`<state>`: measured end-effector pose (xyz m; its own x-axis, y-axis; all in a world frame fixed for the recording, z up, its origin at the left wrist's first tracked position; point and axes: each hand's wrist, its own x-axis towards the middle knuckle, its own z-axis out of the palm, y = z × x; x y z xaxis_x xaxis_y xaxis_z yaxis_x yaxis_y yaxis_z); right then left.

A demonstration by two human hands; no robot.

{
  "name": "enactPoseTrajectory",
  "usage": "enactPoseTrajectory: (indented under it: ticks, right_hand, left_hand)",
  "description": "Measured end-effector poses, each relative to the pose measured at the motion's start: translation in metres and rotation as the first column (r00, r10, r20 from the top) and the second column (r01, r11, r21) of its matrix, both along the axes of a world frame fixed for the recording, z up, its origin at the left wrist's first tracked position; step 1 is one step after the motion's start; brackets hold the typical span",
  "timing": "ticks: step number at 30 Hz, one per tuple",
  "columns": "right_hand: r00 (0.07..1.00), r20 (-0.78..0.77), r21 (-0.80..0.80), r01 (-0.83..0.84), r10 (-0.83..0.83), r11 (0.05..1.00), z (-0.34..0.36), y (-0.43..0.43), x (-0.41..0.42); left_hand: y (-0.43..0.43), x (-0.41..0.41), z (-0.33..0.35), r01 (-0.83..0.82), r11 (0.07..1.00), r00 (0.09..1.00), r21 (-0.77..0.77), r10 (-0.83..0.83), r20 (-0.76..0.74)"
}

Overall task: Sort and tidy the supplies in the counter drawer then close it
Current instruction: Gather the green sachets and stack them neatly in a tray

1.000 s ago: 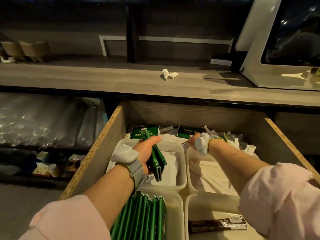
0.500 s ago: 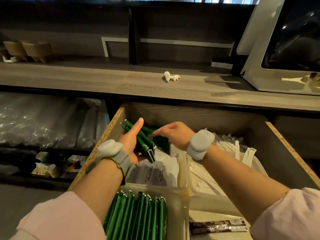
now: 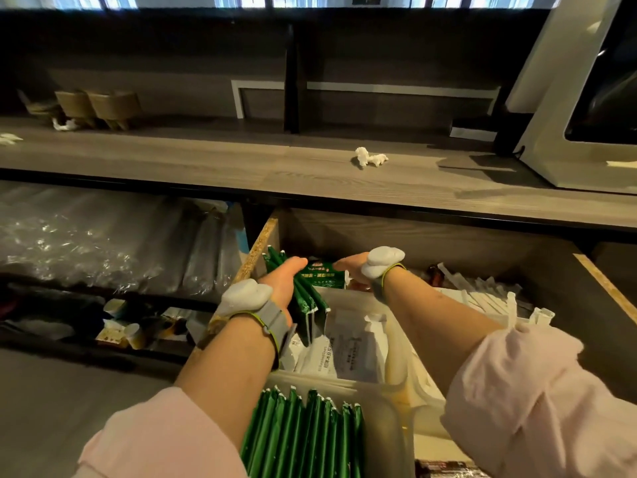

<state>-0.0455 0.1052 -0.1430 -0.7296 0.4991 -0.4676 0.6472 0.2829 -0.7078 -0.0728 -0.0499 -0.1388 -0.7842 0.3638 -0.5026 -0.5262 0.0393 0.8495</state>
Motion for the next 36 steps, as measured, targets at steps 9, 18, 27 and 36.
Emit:
enactPoseTrajectory:
  ticks: [9, 18, 27, 36]
  right_hand:
    - [0.994, -0.108, 0.012, 0.015, -0.014, 1.000, -0.009, 0.008, 0.004]
    - [0.797, -0.566, 0.401, 0.043, 0.210, 0.915, 0.005, -0.010, 0.098]
    - [0.741, -0.558, -0.067, 0.409, -0.374, 0.910, -0.007, 0.031, 0.111]
    - [0.666, -0.339, -0.362, 0.560, -0.665, 0.745, -0.016, 0.069, 0.100]
  left_hand:
    - [0.001, 0.002, 0.007, -0.013, 0.999, 0.998, 0.042, 0.011, 0.058]
    - [0.003, 0.010, 0.010, -0.054, 0.995, 0.998, 0.090, 0.050, 0.042]
    - [0.009, 0.023, 0.012, 0.112, 0.993, 0.994, 0.039, -0.112, -0.003]
    - [0.013, 0.025, 0.004, 0.129, 0.990, 0.990, 0.048, -0.132, 0.057]
